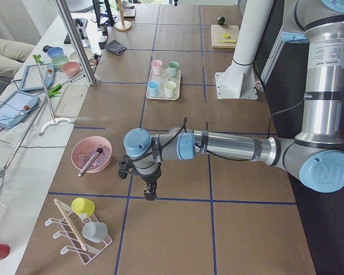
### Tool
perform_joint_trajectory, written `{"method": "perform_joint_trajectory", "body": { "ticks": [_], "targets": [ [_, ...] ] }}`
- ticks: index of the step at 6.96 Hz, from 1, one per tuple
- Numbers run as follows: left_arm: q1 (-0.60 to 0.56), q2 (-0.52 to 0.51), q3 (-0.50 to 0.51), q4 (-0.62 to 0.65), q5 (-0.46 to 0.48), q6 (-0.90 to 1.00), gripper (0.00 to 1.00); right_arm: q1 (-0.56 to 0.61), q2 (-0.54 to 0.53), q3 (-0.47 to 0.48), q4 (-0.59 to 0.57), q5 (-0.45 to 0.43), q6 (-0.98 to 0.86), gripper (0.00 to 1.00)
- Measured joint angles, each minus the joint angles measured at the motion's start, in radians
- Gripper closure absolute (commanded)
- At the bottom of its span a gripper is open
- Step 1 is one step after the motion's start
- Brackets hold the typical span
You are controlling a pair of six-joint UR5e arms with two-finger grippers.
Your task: Place all cups on tray
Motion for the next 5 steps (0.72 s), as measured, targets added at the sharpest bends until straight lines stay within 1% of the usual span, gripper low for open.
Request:
{"method": "perform_joint_trajectory", "body": {
  "ticks": [5],
  "targets": [
    [0.005, -0.004, -0.011, -0.003, 0.001, 0.003, 0.00, 0.000, -0.004, -0.005, 0.016, -0.001, 0.000, 0.00]
  ]
}}
